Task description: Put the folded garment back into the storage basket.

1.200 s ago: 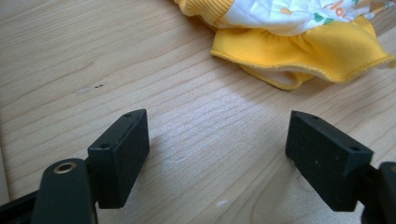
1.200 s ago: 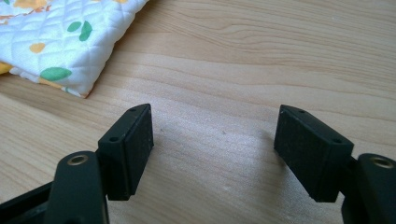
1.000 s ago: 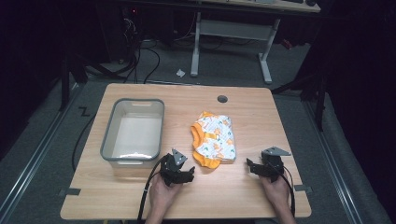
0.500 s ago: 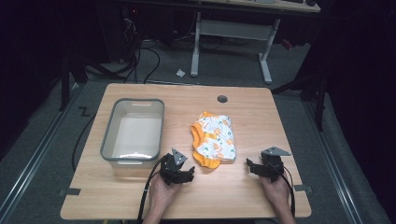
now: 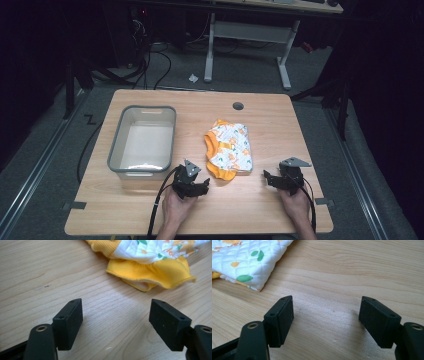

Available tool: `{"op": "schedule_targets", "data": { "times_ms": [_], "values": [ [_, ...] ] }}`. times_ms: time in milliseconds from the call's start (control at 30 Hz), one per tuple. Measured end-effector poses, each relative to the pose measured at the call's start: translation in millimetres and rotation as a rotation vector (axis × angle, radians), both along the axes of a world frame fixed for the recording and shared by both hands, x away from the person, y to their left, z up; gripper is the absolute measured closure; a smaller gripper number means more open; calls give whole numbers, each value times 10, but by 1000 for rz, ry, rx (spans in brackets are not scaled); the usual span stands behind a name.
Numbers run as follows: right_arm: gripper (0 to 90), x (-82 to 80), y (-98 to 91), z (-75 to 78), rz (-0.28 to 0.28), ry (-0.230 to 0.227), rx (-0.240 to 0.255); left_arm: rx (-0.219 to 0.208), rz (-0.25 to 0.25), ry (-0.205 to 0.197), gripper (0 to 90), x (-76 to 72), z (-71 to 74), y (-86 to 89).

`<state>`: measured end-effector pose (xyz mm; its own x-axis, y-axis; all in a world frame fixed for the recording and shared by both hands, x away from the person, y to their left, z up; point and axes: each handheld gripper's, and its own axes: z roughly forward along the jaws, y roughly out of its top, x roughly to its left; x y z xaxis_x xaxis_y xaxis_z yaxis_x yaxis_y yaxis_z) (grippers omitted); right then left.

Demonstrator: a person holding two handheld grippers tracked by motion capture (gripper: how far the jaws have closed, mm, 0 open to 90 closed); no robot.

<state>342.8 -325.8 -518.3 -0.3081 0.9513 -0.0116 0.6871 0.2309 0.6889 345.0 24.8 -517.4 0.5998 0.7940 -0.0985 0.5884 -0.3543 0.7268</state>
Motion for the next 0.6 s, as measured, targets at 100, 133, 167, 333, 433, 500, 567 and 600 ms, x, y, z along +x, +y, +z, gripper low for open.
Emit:
{"op": "schedule_targets", "data": {
  "times_ms": [100, 133, 167, 333, 433, 500, 567, 600],
  "values": [
    [282, 1, 0, 0, 3, -1, -1, -24, 4, 2, 304, -1, 31, 18],
    [282, -1, 1, 0, 1, 1, 0, -33, 4, 8, 305, 2, 42, 26],
    [281, 0, 1, 0, 2, 1, 0, -56, 5, 18, 306, 4, 57, 31],
    [282, -1, 1, 0, 2, 1, 0, -46, -16, 5, 302, 9, 157, -33],
    [281, 0, 1, 0, 2, 1, 0, -51, -19, -7, 295, 30, 214, -69],
    [282, -1, 1, 0, 2, 1, 0, -66, -20, -3, 280, 82, 267, -111],
    [282, -1, 1, 0, 2, 1, 0, -71, -20, 3, 279, 105, 283, -127],
    [281, -1, 1, 0, 2, 1, 0, -57, -16, 6, 267, 149, 316, -164]
  ]
}}
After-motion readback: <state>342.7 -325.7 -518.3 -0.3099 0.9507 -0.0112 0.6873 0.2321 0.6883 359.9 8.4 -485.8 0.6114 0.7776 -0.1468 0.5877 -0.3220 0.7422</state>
